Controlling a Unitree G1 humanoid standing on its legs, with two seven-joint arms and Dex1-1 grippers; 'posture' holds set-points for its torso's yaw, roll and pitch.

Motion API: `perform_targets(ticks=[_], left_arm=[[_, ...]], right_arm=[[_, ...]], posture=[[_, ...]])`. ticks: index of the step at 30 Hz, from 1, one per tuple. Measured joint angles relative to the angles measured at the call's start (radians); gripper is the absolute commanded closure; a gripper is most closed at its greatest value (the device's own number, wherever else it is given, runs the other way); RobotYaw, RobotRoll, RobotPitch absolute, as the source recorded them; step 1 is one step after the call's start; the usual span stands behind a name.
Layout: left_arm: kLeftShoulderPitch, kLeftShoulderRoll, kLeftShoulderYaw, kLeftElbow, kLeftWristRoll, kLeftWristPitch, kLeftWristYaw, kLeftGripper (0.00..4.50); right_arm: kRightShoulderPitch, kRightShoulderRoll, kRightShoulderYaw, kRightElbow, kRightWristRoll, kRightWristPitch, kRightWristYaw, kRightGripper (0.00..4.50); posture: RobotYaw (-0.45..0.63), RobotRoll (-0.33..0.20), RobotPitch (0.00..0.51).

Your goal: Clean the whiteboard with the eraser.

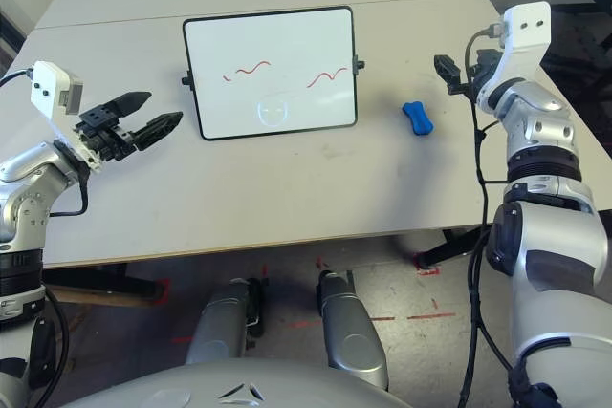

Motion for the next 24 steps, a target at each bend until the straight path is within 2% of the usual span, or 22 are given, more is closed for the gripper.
perform_targets(ticks=[6,13,19,24], left_arm=[[-0.006,-0.001,-0.013,0.014,0.006,-0.008,-0.001,0.00],[-0.019,-0.005,-0.026,0.024,0.022,-0.020,0.002,0.00],[-0.018,-0.012,-0.027,0.033,0.027,-0.023,0.007,0.00],[-0.013,-0.015,-0.027,0.033,0.030,-0.024,0.016,0.00]], right_arm=[[-0.039,-0.049,0.128,-0.108,-0.073,0.324,0.089,0.03],[-0.039,-0.013,0.209,-0.275,-0.085,0.611,0.135,0.03],[-0.033,0.008,0.226,-0.402,-0.083,0.741,0.123,0.03],[0.010,0.029,0.226,-0.416,-0.080,0.764,0.091,0.03]], posture=[[-0.12,0.000,0.156],[-0.12,0.000,0.164],[-0.12,0.000,0.170],[-0.11,0.000,0.172]])
